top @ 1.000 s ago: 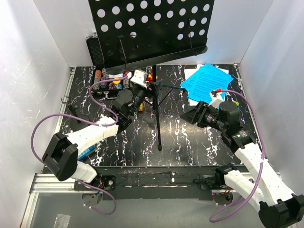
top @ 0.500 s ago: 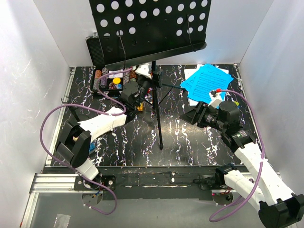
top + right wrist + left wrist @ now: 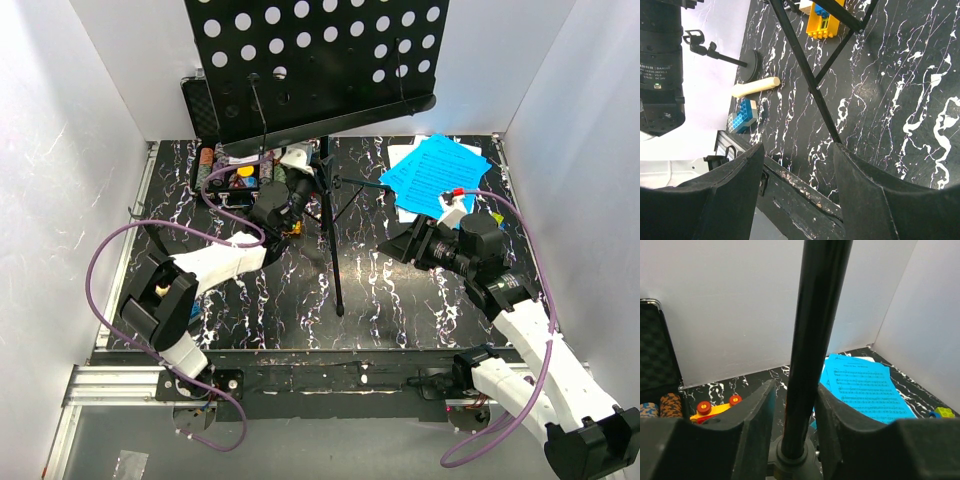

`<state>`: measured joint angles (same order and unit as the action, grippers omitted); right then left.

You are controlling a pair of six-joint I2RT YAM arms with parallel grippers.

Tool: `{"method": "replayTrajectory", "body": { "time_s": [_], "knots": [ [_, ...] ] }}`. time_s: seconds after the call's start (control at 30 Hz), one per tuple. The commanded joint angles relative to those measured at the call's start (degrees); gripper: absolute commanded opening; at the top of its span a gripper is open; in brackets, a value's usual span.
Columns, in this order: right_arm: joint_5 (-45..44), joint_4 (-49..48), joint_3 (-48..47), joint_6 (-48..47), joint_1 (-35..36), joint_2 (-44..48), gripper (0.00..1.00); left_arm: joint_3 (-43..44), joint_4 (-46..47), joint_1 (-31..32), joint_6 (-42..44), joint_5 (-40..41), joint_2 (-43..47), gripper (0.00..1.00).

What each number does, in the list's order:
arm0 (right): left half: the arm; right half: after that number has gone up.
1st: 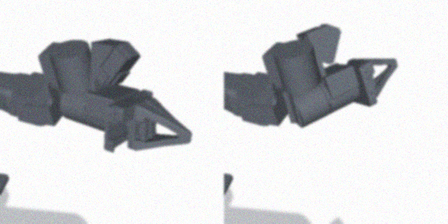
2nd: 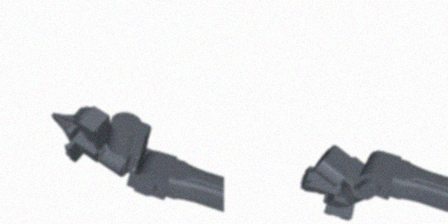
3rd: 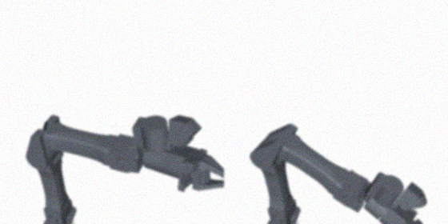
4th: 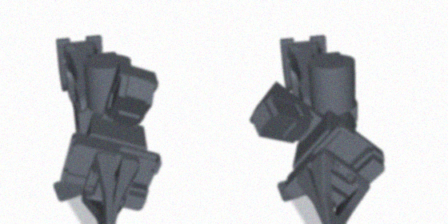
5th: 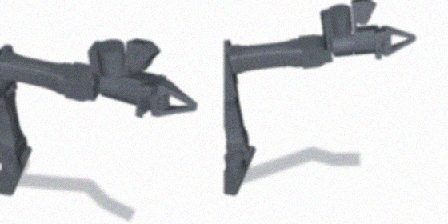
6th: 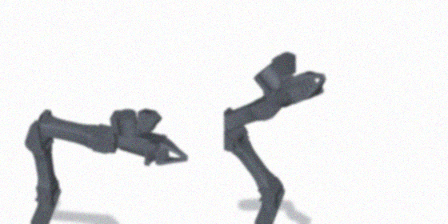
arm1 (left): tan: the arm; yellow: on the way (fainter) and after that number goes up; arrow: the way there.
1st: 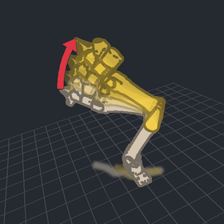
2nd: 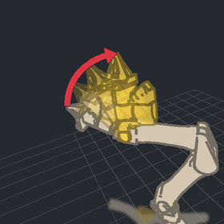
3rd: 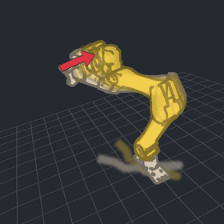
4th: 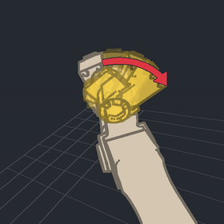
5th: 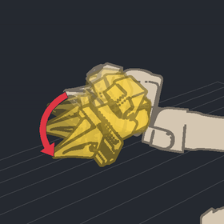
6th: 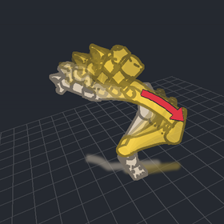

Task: Pack up the instrument practice props
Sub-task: Move the music stand to the center of the board.

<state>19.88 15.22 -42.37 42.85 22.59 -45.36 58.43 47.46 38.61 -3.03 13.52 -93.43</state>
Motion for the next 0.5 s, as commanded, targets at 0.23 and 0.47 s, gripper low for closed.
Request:
{"method": "replayTrajectory", "body": {
  "time_s": [0.23,0.47],
  "knots": [
    [0.95,-1.78,-0.52,-1.28,0.26,-0.51,0.65,5.46,0.27,-1.08,-0.58,-4.99,-1.14,0.39],
    [0.78,-1.6,-0.17,-1.37,0.26,0.27,0.65,6.25,-1.14,-1.08,-0.14,-5.61,-3.07,0.21]
  ]
}}
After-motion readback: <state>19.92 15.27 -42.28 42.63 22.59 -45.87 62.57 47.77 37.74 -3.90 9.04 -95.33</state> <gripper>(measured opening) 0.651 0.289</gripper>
